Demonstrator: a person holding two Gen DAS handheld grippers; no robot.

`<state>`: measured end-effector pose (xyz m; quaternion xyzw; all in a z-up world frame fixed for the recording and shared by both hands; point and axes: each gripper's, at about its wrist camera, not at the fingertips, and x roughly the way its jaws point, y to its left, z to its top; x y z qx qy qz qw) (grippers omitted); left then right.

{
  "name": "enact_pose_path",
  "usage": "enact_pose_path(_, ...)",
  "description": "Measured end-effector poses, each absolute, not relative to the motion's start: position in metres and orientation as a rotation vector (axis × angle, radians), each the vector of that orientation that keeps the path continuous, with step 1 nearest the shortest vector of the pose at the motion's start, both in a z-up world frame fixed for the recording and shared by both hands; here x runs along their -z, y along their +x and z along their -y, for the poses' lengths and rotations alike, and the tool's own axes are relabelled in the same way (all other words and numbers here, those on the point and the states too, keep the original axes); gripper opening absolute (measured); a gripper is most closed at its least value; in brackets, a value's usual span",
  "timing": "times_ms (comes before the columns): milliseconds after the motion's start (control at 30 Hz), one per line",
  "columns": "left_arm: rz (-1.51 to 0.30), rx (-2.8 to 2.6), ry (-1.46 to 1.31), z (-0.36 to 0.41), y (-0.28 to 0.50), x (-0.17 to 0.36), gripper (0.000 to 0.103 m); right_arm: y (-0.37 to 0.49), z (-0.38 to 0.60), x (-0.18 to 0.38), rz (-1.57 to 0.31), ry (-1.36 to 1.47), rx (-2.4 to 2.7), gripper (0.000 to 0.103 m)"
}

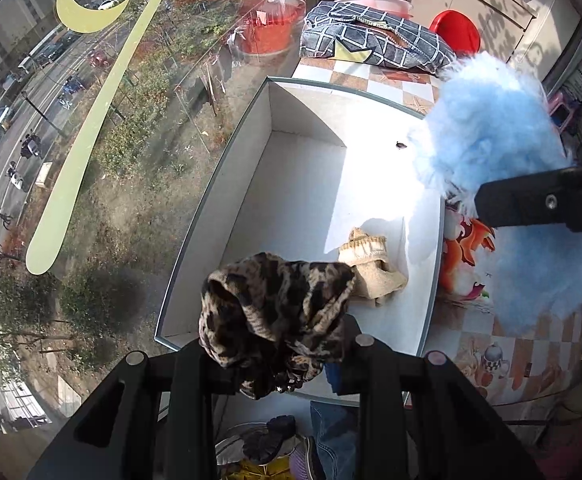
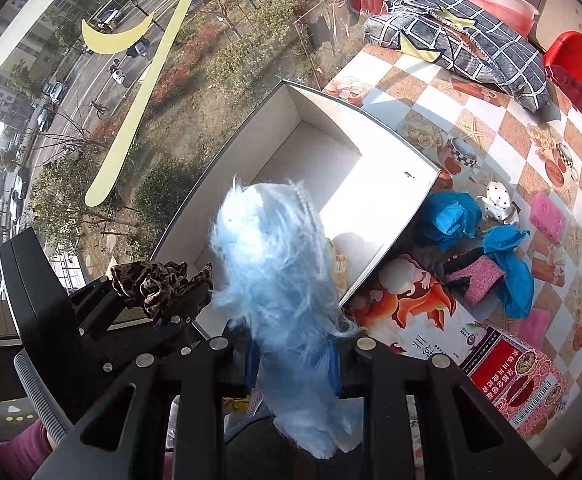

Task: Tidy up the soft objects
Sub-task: 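Lower both items into the white box and open both grippers, then reach the right gripper to the pink sponge while the left reaches the polka-dot scrunchie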

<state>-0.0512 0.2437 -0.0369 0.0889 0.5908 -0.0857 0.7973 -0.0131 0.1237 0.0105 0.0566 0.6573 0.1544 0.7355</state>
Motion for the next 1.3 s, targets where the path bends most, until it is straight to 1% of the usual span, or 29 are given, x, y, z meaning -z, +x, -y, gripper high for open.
enact_pose_path(200,-1.282,0.187,0.197,-0.241,-0.048,0.043,0.033,0.001,-0.131,-0.006,-1.456,0.124,-0.336,0.028)
enact_pose_path(300,-1.274,0.192,0.182,-0.241,-0.048,0.042,0.036,0.007,-0.134,-0.002,-1.469,0.123,-0.336,0.028)
enact_pose_path(333,-1.270,0.191,0.181,-0.242,-0.048,0.042,0.040,0.008,-0.135,0.000,-1.476,0.127,-0.337,0.029)
enact_pose_path(367,-1.267,0.192,0.185,-0.242,-0.049,0.041,0.045,0.009,-0.135,0.001,-1.482,0.128,-0.337,0.033)
enact_pose_path(400,-1.265,0.192,0.187,-0.242,-0.049,0.041,0.048,0.011,-0.136,0.002,-1.485,0.126,-0.333,0.051)
enact_pose_path(433,-1.266,0.190,0.185,-0.242,-0.049,0.041,0.053,0.011,-0.136,0.002,-1.486,0.122,-0.327,0.078)
enact_pose_path(467,-1.269,0.195,0.166,-0.244,-0.049,0.040,0.056,0.011,-0.135,0.001,-1.485,0.118,-0.319,0.083)
enact_pose_path(500,-1.275,0.199,0.157,-0.245,-0.049,0.041,0.062,0.012,-0.133,0.001,-1.483,0.115,-0.308,0.087)
enact_pose_path(600,-1.277,0.192,0.151,-0.245,-0.048,0.041,0.078,0.014,-0.128,-0.001,-1.489,0.140,-0.310,0.088)
enact_pose_path(633,-1.265,0.187,0.141,-0.245,-0.048,0.039,0.085,0.015,-0.127,-0.001,-1.493,0.146,-0.306,0.098)
enact_pose_path(667,-1.252,0.179,0.134,-0.245,-0.048,0.036,0.089,0.016,-0.125,-0.001,-1.498,0.138,-0.287,0.103)
enact_pose_path(700,-1.243,0.164,0.139,-0.245,-0.047,0.034,0.092,0.016,-0.121,-0.002,-1.498,0.136,-0.269,0.103)
enact_pose_path(733,-1.236,0.152,0.142,-0.244,-0.046,0.033,0.101,0.015,-0.117,-0.003,-1.497,0.155,-0.272,0.103)
enact_pose_path(767,-1.228,0.151,0.131,-0.243,-0.045,0.031,0.103,0.015,-0.113,-0.004,-1.499,0.184,-0.274,0.103)
enact_pose_path(1033,-1.274,0.247,0.022,-0.230,-0.032,0.019,0.103,0.008,-0.051,-0.029,-1.486,0.394,-0.238,0.103)
enact_pose_path(1167,-1.274,0.306,0.033,-0.208,-0.024,0.005,0.103,-0.004,0.009,-0.062,-1.402,0.511,-0.181,0.103)
enact_pose_path(1300,-1.270,0.361,0.114,-0.176,-0.019,-0.007,0.103,-0.024,0.091,-0.084,-1.318,0.632,-0.063,0.103)
